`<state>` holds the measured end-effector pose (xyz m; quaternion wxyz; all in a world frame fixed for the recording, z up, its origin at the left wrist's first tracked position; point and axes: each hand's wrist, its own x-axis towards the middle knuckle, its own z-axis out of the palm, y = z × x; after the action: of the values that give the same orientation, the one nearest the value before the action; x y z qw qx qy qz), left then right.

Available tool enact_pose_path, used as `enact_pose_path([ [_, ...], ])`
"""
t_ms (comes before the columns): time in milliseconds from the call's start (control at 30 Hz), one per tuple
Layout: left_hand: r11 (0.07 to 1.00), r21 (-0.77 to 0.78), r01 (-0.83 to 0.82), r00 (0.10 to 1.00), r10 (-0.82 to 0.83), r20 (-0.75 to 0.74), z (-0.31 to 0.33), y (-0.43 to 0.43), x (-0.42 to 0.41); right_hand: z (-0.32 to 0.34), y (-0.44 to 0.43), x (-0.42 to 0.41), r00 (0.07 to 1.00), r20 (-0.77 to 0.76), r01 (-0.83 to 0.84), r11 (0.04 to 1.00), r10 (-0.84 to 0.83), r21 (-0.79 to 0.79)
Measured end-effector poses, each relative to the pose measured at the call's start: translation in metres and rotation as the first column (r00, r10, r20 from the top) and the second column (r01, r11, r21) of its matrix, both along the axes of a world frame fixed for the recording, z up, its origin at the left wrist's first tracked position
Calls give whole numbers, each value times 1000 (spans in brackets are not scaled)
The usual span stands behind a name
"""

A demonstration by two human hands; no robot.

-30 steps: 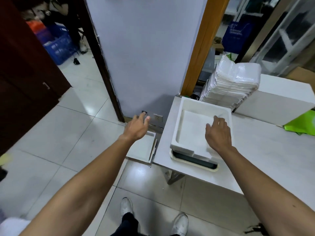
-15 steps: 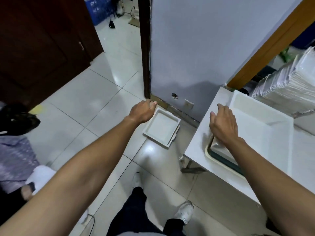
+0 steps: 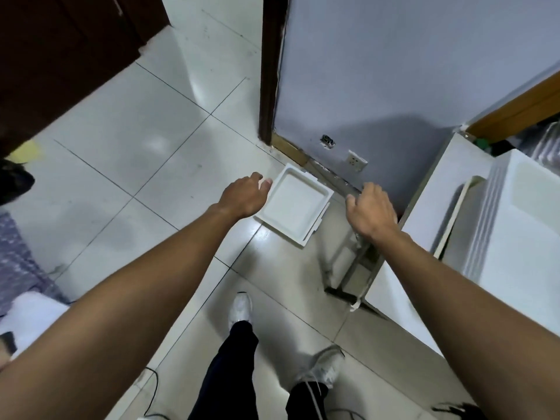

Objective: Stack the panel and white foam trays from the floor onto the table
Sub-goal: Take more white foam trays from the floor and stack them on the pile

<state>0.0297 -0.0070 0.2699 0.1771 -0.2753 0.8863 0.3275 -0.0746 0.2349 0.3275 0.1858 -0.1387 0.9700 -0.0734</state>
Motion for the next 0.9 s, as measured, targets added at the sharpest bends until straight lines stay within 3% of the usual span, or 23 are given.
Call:
enact_pose_path([
  [233,994,102,-45,994,35,100,-113,-8,-2,-133,-28,16,970,229,44,984,-83,171],
  [567,990,110,-86,981,65,182,-281,-30,-28,-310,-26,-12,927,330,75,951,-177,299],
  [767,974,179,-142,962,93,255,-376,-31,-41,-407,-22,-14,916,381,8,954,-127,300],
  [900,981,164,-108,961,60,270,-429,-30,-50,-460,-22,-10,887,422,94,967,-190,239],
])
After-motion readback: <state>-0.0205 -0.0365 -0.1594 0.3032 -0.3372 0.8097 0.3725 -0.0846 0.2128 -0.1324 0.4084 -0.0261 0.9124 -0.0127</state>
